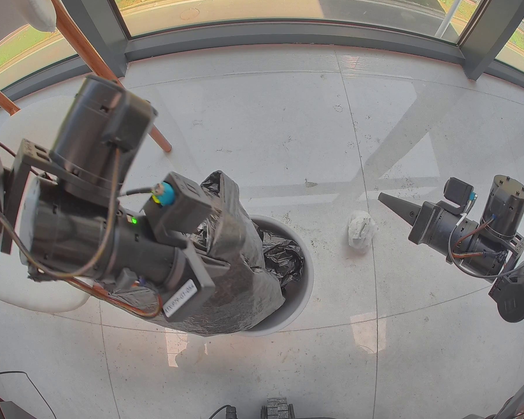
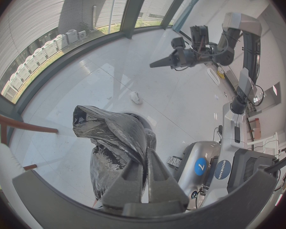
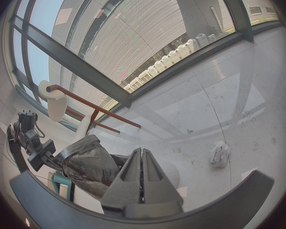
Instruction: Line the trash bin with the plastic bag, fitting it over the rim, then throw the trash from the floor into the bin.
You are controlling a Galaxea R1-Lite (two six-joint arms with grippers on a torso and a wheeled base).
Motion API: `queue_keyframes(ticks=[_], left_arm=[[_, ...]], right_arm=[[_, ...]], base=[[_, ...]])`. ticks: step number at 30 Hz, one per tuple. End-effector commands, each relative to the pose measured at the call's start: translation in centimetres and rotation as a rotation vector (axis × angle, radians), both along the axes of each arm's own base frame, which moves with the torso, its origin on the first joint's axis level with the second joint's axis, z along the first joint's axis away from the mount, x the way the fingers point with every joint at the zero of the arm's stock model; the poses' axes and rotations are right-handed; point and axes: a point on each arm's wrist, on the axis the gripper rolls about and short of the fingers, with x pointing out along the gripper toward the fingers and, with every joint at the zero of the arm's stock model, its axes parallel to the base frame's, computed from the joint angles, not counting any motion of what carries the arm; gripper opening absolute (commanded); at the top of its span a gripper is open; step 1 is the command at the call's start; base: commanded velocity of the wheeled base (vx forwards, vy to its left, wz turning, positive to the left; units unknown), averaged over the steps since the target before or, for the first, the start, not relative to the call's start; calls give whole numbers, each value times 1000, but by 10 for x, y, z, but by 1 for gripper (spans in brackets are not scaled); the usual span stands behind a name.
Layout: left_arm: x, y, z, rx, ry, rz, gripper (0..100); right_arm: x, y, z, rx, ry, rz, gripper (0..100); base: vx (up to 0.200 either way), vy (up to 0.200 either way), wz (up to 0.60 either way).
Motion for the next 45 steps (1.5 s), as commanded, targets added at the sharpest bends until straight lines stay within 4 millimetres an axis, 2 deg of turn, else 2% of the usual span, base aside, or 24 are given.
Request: queue_keyframes(ticks=[1, 7, 13, 20, 25, 30, 36, 37, 42, 45], left_arm=[[-1, -25, -19, 58, 39, -49, 0], [-16, -56, -45, 141, 82, -133, 0], [-25, -76, -73, 195, 91, -167, 0], [-25, -72, -85, 279, 30, -90, 0], [-25, -73, -86, 349, -55, -2, 0], [-35, -85, -94, 385, -74, -33, 0], [-47, -89, -104, 418, -65, -70, 0], [-47, -90, -104, 418, -63, -71, 0], [-47, -90, -105, 420, -63, -73, 0], [-47, -90, -106, 422, -62, -73, 0]], right_arm=[[-1, 0, 1, 2, -5, 1, 0], [0, 2, 0, -3, 0, -17, 0], [0, 1, 0, -1, 7, -30, 0], [-9, 15, -3, -3, 30, 30, 0], [-18, 23, -16, -38, 144, 70, 0], [-27, 31, -24, -63, 188, 108, 0], [-31, 46, -29, -80, 197, 162, 0], [-30, 48, -29, -81, 198, 165, 100], [-28, 54, -27, -79, 189, 168, 100], [-36, 59, -31, -120, 246, 161, 100]], base=[[0, 0, 0], [0, 0, 0], [0, 0, 0], [0, 0, 0], [0, 0, 0], [0, 0, 0], [0, 0, 0], [0, 0, 0], [0, 0, 0], [0, 0, 0]])
